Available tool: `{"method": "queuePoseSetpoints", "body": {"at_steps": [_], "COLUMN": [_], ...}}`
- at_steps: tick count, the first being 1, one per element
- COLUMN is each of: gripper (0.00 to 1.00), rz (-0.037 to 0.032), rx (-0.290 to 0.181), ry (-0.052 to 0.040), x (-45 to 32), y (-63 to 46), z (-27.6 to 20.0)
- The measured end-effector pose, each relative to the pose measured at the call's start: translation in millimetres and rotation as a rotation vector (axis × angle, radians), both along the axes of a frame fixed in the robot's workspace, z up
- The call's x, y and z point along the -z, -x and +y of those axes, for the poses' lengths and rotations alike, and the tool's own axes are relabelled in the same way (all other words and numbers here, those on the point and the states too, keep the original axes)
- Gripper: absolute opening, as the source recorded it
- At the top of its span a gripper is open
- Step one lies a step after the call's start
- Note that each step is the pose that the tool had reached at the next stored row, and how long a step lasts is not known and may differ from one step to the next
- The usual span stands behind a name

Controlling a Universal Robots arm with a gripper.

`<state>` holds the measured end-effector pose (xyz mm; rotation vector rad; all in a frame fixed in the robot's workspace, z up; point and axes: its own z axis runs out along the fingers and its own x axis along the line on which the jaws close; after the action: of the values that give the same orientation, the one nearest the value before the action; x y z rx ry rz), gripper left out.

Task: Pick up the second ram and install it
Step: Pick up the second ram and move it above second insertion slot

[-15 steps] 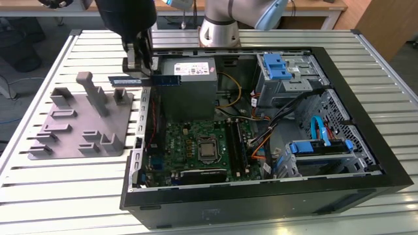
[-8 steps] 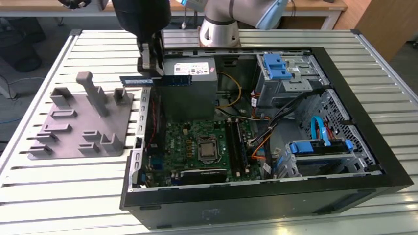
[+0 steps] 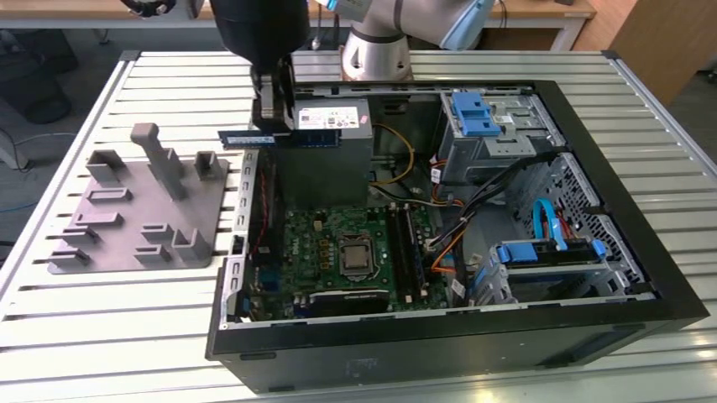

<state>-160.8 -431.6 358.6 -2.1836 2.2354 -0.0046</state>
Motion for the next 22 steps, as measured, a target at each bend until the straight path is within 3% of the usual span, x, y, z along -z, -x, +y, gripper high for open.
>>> {"method": "queuePoseSetpoints", "body": {"at_steps": [13, 22], "gripper": [0.14, 0.14], "rz": [0.0, 0.0008], "rx": [0.0, 0.0], "ry": [0.0, 0.0], "x": [0.6, 1.6], "y": [-17.2, -43.1], "z": [0.0, 0.0]}}
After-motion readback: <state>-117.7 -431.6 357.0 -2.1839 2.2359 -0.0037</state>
